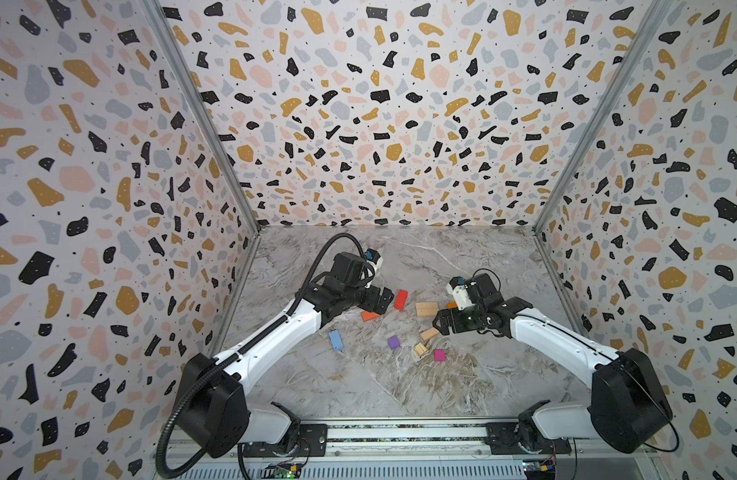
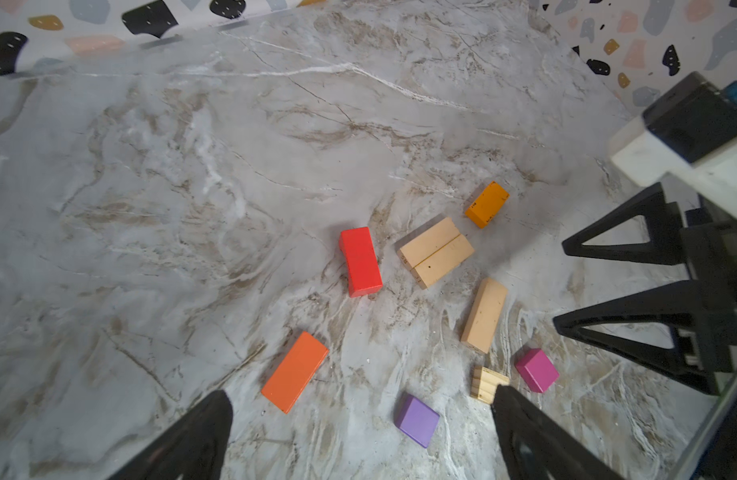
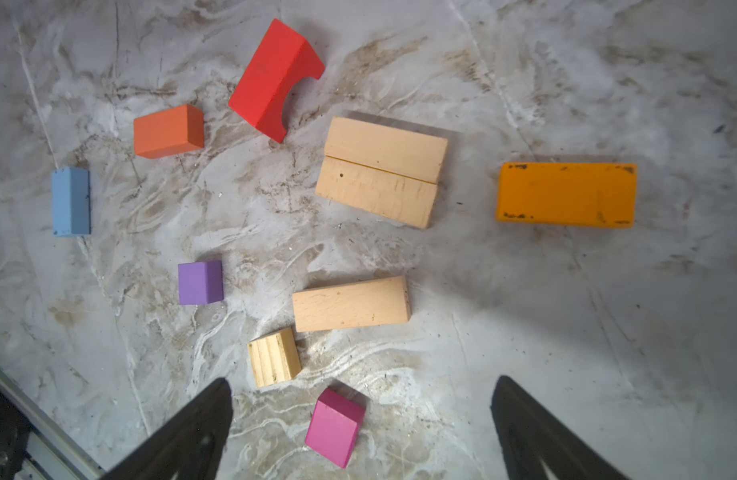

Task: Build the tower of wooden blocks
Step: 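Withdraw the left arm while the right gripper moves over the set-down bar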

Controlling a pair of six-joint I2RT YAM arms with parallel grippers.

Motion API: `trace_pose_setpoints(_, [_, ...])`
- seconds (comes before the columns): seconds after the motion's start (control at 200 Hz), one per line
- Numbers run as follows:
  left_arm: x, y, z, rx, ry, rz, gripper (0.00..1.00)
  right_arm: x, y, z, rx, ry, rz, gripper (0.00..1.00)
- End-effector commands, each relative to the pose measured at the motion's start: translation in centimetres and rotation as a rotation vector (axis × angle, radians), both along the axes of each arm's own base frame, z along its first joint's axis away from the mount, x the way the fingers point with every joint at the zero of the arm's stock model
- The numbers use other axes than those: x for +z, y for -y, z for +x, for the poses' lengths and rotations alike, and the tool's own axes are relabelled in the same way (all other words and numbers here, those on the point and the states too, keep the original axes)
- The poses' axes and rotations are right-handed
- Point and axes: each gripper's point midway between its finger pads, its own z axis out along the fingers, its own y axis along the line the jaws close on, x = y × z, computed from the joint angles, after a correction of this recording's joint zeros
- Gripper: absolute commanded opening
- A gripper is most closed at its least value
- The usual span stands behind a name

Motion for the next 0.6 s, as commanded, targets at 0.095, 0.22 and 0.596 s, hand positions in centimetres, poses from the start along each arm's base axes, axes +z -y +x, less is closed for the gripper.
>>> trace_pose_setpoints(0.095, [0.7, 0.6, -0.4, -0.038, -0.029, -0.091, 0.99, 0.2, -1.4, 0.2, 0.077, 0.031, -0.071, 0.99])
trace_pose_setpoints(0.22, [1.1, 0.4, -0.2, -0.031, -0.019, -0.098, 0.99, -0.9, -1.5, 0.4, 0.085, 0.027, -0.128, 0.99])
trace_pose_setpoints(0.596, [1.1, -0.1, 0.0, -0.013, 0.001, -0.079, 0.99, -3.7, -2.8, 0.3, 0.141, 0.018, -0.236, 1.00])
